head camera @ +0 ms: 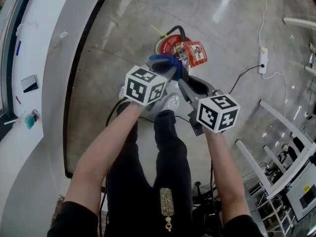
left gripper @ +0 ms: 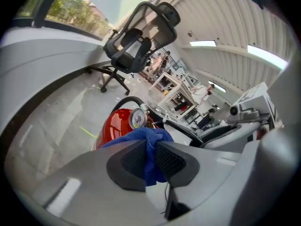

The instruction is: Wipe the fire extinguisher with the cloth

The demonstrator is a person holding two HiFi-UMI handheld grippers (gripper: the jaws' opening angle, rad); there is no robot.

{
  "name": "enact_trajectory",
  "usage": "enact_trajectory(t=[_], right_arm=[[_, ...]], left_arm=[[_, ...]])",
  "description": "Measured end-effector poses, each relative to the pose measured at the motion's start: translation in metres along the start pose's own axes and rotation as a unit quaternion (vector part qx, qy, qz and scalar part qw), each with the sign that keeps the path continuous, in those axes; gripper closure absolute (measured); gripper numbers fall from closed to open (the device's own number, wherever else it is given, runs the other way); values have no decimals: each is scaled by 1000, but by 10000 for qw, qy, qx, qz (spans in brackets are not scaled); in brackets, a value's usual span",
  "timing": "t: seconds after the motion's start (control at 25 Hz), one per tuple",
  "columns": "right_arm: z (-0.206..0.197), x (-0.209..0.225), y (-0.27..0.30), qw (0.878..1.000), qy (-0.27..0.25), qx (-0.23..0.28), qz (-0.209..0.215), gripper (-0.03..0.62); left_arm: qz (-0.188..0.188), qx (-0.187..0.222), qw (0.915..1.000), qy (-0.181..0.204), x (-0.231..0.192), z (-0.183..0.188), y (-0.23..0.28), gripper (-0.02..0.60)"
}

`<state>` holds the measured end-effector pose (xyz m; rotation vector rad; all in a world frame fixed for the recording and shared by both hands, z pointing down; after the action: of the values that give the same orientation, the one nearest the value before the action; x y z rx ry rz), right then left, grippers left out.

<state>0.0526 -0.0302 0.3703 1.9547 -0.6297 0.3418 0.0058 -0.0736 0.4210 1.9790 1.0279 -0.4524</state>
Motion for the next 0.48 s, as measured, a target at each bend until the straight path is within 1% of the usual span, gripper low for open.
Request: enact_trajectory(t=[0.04,0.12,0.2,0.28,0.4,0.48], right_arm=[[0,0,0,10000,6,5,12,503],[0,0,0,10000,20,18,30,503],[0,0,0,10000,31,28,43,503],[-1,0,0,10000,26,36,30,503],[-1,0,1,10000,31,42,-3,503],[-1,0,0,10000,37,37,-26,503]], left_arm=[[48,50,9999,-97,2,0,1,532],[199,165,9997,-50,1,3,-4,532],[332,250,9989,202,-3,11,-13,531],[379,271,9974,553,-3,21,-22,531],[361,337,9934,1039,-2,35,-32,531],[313,312,9912,1247,-4,44,-31,531]])
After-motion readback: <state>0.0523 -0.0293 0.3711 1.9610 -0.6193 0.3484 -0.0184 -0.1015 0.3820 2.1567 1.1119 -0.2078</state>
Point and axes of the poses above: the fingertips, and each gripper's own axes: y forward along the fingers, x to its right, z out of its top, the point moved 2 cm from there along -y, backward along the fingers, and after that the axes turned 1 degree about -z, right-handed, at the moved point
